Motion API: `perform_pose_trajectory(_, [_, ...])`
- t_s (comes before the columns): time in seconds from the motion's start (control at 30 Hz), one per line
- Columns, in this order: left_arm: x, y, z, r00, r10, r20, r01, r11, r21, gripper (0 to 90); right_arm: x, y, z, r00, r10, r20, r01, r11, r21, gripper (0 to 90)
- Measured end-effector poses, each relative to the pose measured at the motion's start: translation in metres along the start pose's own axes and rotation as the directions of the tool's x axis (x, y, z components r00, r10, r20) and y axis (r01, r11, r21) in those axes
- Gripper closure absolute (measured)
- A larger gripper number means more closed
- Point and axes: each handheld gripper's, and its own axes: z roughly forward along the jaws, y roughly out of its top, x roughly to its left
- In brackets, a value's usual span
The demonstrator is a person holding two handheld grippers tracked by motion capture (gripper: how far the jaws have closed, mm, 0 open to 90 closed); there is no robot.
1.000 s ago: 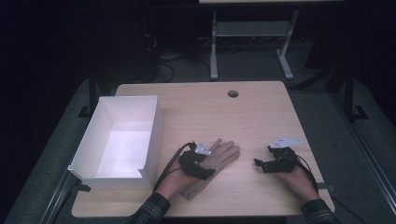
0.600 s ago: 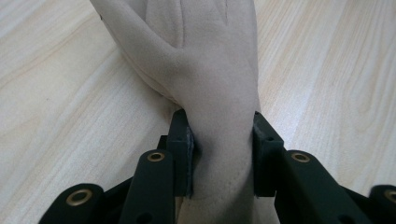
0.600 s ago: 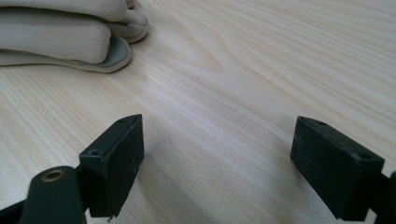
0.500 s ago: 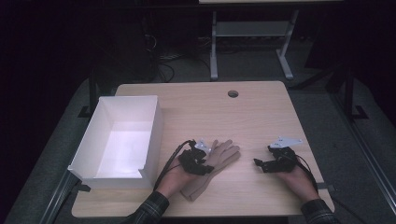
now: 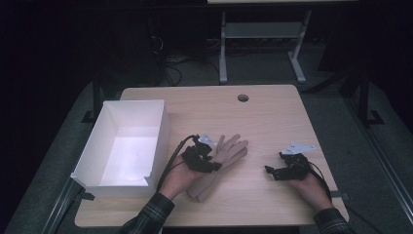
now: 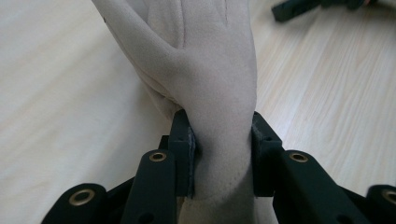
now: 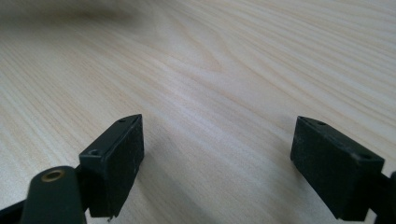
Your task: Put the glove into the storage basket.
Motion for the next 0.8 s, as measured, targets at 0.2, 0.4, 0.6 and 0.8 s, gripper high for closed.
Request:
perform_pose_trajectory(0.2, [0.0,0.018,-0.027,0.9999,-0.005,-0.015,0.005,0.9996,-0.026,67.8,0.0,0.0,0.0,1.0,0.002,0.0,-0.002,1.0,0.0,17.1])
perform_pose_trajectory(0.4, [0.007,0.031,-0.058,0.9993,-0.019,-0.032,0.017,0.9987,-0.048,67.8,0.0,0.0,0.0,1.0,0.003,0.0,-0.003,1.0,0.0,17.1])
perform_pose_trajectory(0.6, [0.02,0.041,-0.099,0.9968,-0.036,-0.071,0.03,0.9956,-0.089,67.8,0.0,0.0,0.0,1.0,0.002,-0.001,-0.002,1.0,-0.001,17.1])
perform_pose_trajectory(0.8, [0.037,0.034,-0.133,0.9907,-0.085,-0.107,0.069,0.9876,-0.141,67.7,0.0,0.0,0.0,1.0,0.003,0.0,-0.003,1.0,-0.001,17.1])
